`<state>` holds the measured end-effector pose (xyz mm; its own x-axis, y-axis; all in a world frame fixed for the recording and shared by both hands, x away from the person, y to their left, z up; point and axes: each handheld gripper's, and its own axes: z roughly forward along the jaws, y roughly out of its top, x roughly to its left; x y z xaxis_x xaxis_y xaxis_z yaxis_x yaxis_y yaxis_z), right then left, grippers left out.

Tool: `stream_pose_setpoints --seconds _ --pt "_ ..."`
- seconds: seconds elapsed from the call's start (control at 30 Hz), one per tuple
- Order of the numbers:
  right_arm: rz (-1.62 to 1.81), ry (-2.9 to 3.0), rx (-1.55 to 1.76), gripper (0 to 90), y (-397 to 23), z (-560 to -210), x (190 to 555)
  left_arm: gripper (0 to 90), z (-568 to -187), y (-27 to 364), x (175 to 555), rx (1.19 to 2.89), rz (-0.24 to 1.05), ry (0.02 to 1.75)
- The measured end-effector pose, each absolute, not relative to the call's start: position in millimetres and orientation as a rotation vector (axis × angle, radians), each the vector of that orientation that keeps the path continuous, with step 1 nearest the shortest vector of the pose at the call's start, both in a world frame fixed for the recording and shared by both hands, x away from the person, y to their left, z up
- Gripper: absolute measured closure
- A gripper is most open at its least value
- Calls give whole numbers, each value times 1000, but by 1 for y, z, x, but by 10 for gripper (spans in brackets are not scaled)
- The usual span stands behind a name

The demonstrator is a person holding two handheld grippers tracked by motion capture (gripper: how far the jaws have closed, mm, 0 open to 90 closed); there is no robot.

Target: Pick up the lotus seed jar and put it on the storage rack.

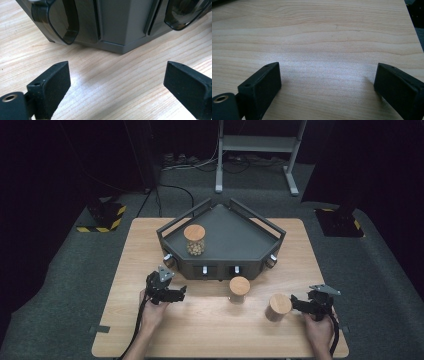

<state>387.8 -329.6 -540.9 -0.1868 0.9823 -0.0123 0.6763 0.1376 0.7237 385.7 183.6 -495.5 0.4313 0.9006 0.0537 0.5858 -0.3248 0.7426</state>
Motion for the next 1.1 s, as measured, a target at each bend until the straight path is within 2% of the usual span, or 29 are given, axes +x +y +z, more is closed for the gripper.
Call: stream_pose_setpoints --seconds 1.1 --pt "813 1925 1588 70 -329 -541 388 59 -541 173 392 2049 581 1310"
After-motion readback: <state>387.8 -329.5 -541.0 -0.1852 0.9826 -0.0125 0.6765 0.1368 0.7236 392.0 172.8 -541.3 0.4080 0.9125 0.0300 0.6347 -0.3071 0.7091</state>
